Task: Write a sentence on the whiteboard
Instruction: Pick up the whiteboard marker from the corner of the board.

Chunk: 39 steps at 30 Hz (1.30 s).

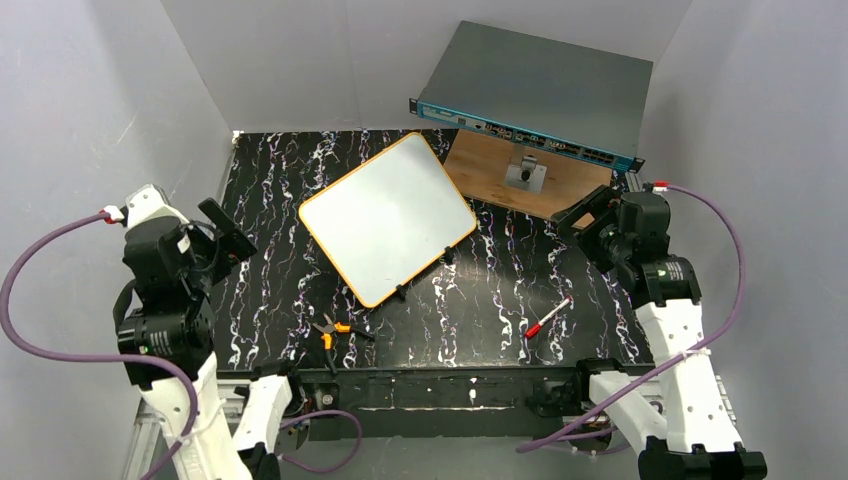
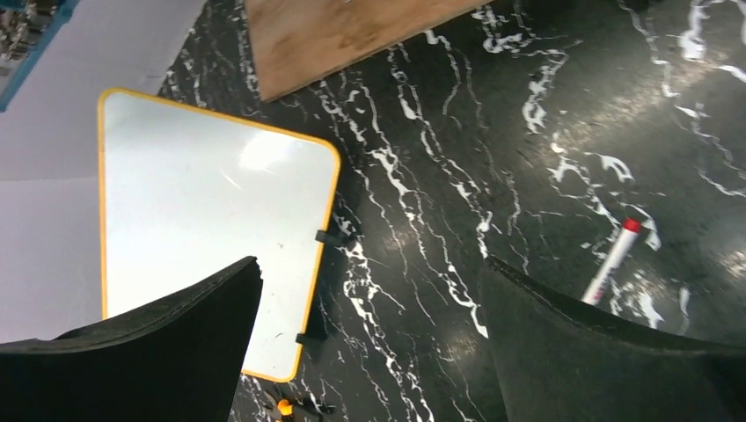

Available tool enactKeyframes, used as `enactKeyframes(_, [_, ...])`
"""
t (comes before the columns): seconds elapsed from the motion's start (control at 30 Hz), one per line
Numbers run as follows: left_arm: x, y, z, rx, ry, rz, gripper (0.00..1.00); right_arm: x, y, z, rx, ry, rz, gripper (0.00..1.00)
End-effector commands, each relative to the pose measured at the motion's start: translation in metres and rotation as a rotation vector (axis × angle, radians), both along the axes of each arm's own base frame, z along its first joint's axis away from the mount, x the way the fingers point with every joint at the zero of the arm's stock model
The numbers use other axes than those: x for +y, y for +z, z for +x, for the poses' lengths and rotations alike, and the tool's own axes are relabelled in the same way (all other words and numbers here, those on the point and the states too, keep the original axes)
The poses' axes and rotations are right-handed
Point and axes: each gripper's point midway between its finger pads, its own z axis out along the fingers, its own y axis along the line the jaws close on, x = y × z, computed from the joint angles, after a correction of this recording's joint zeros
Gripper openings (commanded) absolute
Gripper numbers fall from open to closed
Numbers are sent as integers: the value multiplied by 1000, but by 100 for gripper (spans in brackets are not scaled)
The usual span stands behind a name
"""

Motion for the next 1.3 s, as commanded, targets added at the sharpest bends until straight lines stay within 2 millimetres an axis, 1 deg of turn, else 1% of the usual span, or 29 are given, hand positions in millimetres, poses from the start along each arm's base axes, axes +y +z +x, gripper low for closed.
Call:
enactKeyframes(0.0, [-32,7,-20,-20,-151,-48,99,-24,1,-32,149,-90,-89,98])
enactKeyframes(0.03, [-38,10,-23,-29,-180,-58,99,-26,-1,-38,171,-92,-99,98])
enactKeyframes(0.13, [-61,21,-36,-48,-294,-107,99,-18,-7,-53,198,-5,-112,98])
enactKeyframes(0.23, [-76,29,-56,-57,-372,-124,99,-20,-12,-73,293,-34,-90,97])
enactKeyframes(0.33, [-91,32,-70,-77,-446,-157,99,-18,-21,-94,425,-46,-70,95])
enactKeyframes(0.47, [-110,33,-86,-106,-515,-222,99,-12,-35,-106,529,-20,-47,92])
enactKeyframes(0.6, [-111,33,-100,-114,-530,-196,99,-9,-48,-98,539,-3,-46,90])
enactKeyframes(0.7, [-113,36,-106,-102,-537,-184,99,-12,-71,-95,631,-36,-58,87])
enactKeyframes(0.73, [-114,36,-109,-104,-536,-182,99,-11,-80,-93,653,-34,-52,87])
enactKeyframes(0.77, [-116,36,-111,-105,-537,-183,99,-7,-85,-88,653,-24,-39,87])
enactKeyframes(0.8, [-117,35,-113,-99,-535,-185,99,-5,-95,-85,659,-13,-31,86])
enactKeyframes(0.93, [-125,29,-122,-73,-540,-221,99,-4,-115,-77,662,5,-42,85])
enactKeyframes(0.97, [-126,29,-123,-68,-538,-232,99,0,-119,-75,664,25,-24,85])
enactKeyframes(1.07, [-126,22,-124,-56,-509,-251,99,-1,-138,-71,679,23,-35,84])
enactKeyframes(1.13, [-125,17,-124,-45,-480,-264,99,1,-150,-73,703,28,-26,84])
enactKeyframes(1.2, [-124,19,-123,-45,-427,-312,99,6,-156,-77,726,50,-4,84])
enactKeyframes(1.27, [-126,23,-115,-78,-410,-361,99,5,-159,-76,719,59,-15,84])
